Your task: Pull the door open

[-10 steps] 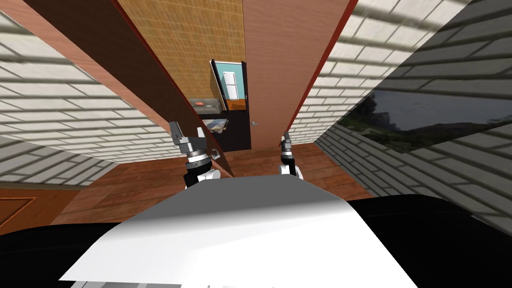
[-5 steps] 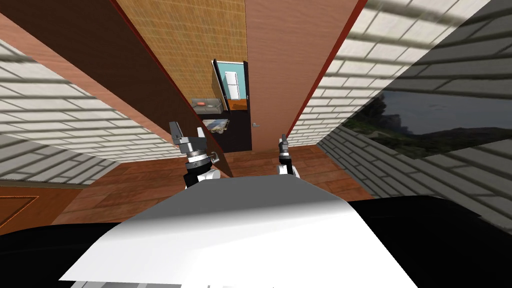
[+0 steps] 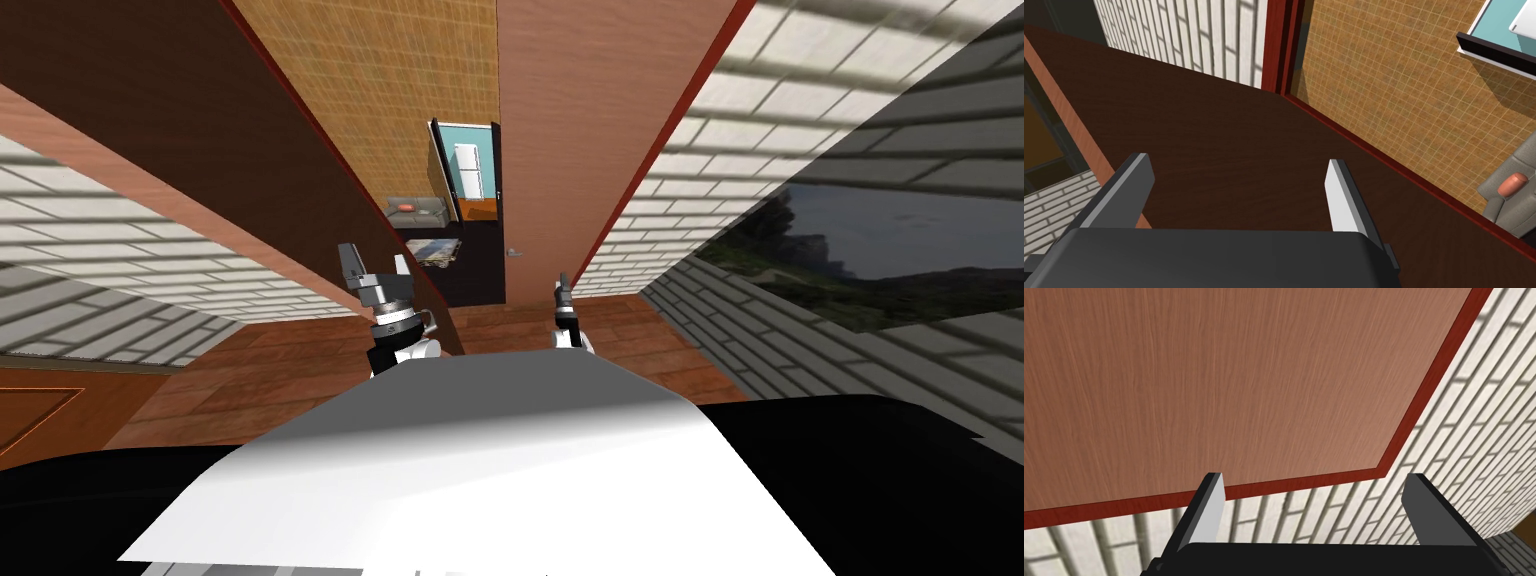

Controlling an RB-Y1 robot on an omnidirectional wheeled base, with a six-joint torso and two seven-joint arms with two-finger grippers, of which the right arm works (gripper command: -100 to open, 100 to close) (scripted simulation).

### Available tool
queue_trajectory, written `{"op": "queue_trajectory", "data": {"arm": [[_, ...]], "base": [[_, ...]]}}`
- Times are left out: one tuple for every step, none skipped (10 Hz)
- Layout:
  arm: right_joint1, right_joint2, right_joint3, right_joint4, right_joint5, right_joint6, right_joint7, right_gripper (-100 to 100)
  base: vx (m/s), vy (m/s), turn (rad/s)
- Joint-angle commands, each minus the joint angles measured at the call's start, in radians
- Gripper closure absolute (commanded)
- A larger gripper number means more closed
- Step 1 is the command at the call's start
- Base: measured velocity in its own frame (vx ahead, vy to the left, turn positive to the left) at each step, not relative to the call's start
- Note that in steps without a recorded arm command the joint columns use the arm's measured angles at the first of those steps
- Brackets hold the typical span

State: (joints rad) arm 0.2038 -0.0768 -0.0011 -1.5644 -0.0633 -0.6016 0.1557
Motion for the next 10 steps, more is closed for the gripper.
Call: {"op": "queue_trajectory", "data": {"arm": [[-0.014, 0.002, 0.003, 0.05, -0.012, -0.013, 0.006, -100], [-0.025, 0.003, 0.004, 0.08, -0.02, -0.02, 0.009, -100], [-0.035, 0.005, 0.005, 0.11, -0.027, -0.027, 0.012, -100], [-0.046, 0.007, 0.006, 0.14, -0.035, -0.034, 0.015, -100], [-0.057, 0.008, 0.007, 0.171, -0.043, -0.04, 0.018, -100], [-0.067, 0.01, 0.008, 0.201, -0.05, -0.047, 0.021, -100], [-0.078, 0.012, 0.009, 0.23, -0.058, -0.054, 0.024, -100], [-0.088, 0.015, 0.01, 0.256, -0.065, -0.06, 0.027, -100], [-0.099, 0.017, 0.011, 0.285, -0.073, -0.067, 0.03, -100], [-0.109, 0.02, 0.012, 0.318, -0.08, -0.073, 0.033, -100]], "base": [[0.099, -0.009, 0.047], [0.089, -0.012, 0.046], [0.088, -0.007, 0.045], [0.087, -0.011, 0.047], [0.107, -0.011, 0.054], [0.107, -0.001, 0.058], [0.094, 0.007, 0.057], [0.097, -0.002, 0.05], [0.094, -0.005, 0.047], [0.098, 0.006, 0.052]]}}
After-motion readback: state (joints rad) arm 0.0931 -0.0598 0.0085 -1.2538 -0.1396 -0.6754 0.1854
